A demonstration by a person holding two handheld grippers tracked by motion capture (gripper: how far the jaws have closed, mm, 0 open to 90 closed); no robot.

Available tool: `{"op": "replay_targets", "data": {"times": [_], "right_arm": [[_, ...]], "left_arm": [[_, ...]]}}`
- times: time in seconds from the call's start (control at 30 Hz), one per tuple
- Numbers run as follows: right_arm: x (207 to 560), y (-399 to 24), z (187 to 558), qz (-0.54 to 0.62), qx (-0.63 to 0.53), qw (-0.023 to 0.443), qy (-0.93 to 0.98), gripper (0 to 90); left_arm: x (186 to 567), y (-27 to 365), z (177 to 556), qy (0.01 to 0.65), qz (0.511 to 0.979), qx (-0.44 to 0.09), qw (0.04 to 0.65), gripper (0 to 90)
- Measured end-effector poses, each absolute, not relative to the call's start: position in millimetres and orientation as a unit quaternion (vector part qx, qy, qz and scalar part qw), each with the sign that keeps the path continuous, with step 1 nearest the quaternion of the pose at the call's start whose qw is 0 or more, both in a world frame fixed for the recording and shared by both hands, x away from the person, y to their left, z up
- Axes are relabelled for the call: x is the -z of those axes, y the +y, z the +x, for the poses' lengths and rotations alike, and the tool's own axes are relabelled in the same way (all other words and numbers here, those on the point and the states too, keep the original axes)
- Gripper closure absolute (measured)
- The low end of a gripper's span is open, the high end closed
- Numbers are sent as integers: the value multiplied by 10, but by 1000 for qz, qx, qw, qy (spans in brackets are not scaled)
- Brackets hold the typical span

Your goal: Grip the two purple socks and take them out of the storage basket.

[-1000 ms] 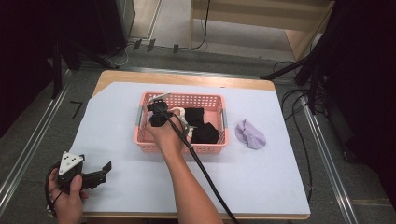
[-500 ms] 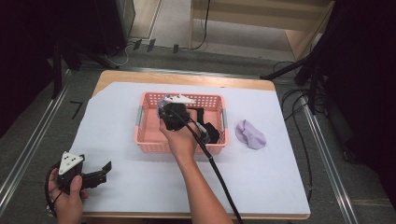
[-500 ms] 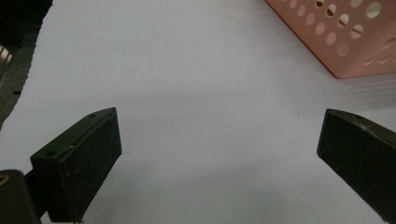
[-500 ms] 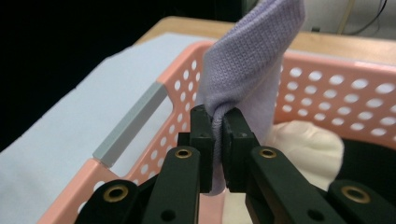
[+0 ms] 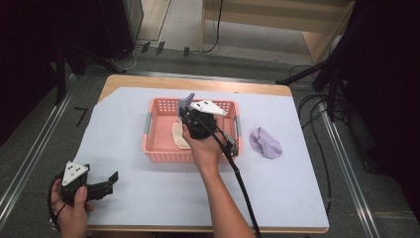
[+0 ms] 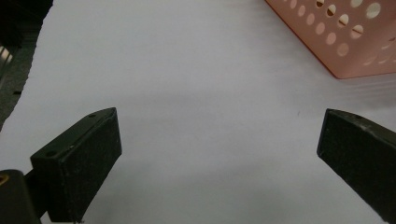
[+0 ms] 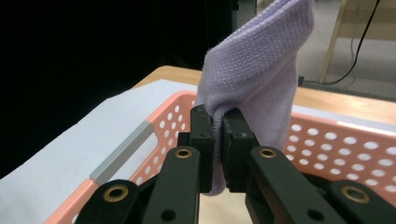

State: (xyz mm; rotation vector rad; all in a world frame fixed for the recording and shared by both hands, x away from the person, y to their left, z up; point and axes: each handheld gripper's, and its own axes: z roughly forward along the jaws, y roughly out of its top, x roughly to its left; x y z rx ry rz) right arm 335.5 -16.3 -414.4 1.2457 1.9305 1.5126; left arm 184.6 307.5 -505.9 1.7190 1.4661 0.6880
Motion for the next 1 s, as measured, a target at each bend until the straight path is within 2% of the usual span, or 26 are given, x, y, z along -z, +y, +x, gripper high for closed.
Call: {"op": "replay_targets", "data": {"times": [0.57,1.0], "right_arm": [[3897,-546,3279,420,-580,265,646,853],[3784,-1095,3236,440,-586,306,608,853]], "left_arm": [[5058,3073,1846,574,673,-270,380,5],[5058,3074,1845,573,675,-271,379,5]]}}
